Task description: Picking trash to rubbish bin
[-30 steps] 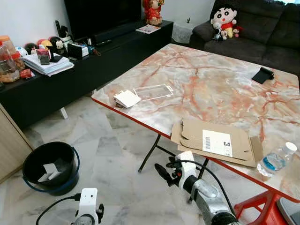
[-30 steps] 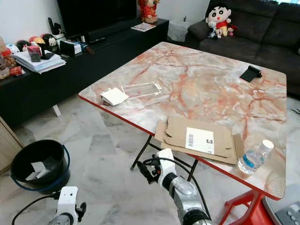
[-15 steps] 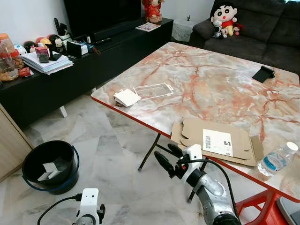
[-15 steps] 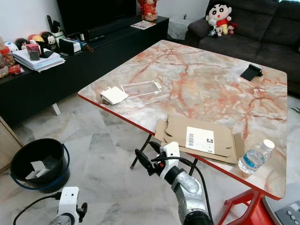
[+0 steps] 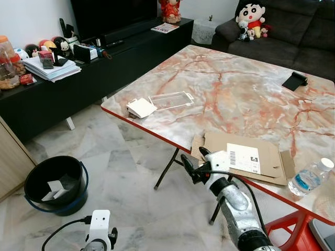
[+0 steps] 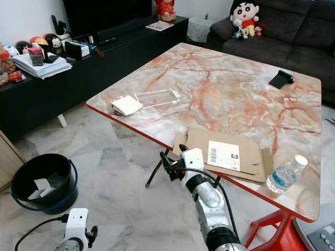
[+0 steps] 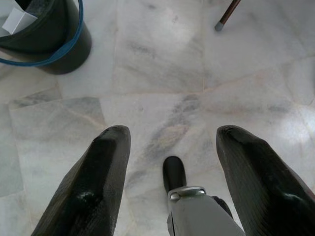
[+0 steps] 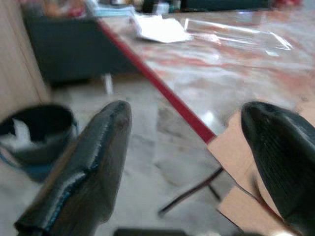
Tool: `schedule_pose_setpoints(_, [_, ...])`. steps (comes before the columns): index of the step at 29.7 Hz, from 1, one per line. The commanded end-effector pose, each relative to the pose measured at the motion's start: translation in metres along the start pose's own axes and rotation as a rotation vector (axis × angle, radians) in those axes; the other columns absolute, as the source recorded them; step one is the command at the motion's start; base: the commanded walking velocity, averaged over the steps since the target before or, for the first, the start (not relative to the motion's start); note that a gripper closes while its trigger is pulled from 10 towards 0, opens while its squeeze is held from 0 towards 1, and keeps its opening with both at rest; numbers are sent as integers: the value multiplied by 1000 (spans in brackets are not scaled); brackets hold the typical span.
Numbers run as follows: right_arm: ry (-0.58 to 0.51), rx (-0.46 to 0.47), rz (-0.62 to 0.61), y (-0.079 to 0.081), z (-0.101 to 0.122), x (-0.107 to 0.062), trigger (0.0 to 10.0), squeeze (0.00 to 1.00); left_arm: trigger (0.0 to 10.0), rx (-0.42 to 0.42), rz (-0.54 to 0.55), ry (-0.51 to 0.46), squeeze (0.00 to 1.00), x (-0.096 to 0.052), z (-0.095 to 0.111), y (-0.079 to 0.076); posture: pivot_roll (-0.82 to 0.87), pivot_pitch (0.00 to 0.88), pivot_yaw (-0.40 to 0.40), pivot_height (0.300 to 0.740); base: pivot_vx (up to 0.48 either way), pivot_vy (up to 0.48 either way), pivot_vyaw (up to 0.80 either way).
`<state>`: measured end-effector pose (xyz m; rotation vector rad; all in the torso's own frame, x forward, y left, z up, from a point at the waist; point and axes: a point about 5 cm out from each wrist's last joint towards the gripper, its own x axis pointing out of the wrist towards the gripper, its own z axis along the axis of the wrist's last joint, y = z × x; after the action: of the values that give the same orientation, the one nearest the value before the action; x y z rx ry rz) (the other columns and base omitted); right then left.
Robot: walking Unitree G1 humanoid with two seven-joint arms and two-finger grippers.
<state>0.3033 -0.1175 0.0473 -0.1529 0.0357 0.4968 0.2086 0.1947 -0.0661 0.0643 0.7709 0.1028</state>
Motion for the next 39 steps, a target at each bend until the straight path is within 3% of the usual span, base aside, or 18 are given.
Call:
schedule_pose_setpoints(1, [-13,-81,17,4,3,3,10000,0,10000,-2,-2,11,0,0,-1,1,10,0,-52,740,0,0,0])
schedule_pose_setpoints(12, [2,-335,-5,9,-2,0,10000,0,10000,10,-9,8,0,0,-1,-1,9,0,-52,740,0,0,0])
schedule_pose_setpoints(39, [83,-518,-81,12,-10,8,10000,0,10000,20,-1,7,0,1,1,-1,20,0,-53,740,0,0,0])
